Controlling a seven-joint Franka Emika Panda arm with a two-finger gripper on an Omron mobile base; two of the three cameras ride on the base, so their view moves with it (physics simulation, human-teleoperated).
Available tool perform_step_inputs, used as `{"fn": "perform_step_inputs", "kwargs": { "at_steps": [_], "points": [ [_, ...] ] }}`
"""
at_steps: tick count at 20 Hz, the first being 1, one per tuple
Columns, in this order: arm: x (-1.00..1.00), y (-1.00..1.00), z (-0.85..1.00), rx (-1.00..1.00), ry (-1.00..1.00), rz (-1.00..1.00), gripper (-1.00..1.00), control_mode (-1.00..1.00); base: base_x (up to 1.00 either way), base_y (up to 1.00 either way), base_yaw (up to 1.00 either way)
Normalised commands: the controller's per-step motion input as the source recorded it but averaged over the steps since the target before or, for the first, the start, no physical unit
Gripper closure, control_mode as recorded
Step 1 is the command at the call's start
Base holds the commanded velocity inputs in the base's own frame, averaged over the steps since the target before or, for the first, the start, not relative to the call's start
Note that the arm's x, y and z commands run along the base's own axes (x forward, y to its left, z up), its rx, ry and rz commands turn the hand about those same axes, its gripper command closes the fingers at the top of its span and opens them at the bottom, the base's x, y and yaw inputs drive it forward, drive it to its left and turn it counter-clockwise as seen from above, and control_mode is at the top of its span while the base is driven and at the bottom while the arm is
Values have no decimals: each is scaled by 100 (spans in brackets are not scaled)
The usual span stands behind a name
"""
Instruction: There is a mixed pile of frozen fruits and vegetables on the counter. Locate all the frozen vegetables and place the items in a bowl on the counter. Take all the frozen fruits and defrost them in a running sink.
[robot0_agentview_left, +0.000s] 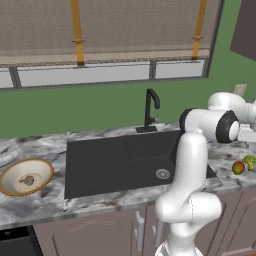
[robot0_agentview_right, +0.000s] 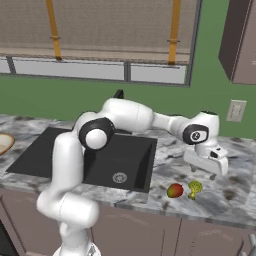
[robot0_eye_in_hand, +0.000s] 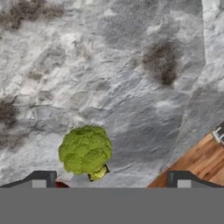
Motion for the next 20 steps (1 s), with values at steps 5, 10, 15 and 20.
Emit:
{"fn": "perform_step_inputs", "kwargs": {
  "at_steps": [5,10,15,20],
  "points": [
    [10,1,-25,7,-10,-1,-100,-100,0,0,0],
    [0,44,-51,-2,-1,0,-100,-100,0,0,0],
    [-3,29,-49,-5,19,-1,-100,-100,0,0,0],
    [-44,-4,-48,-1,36,-9,-100,-100,0,0,0]
  ]
}}
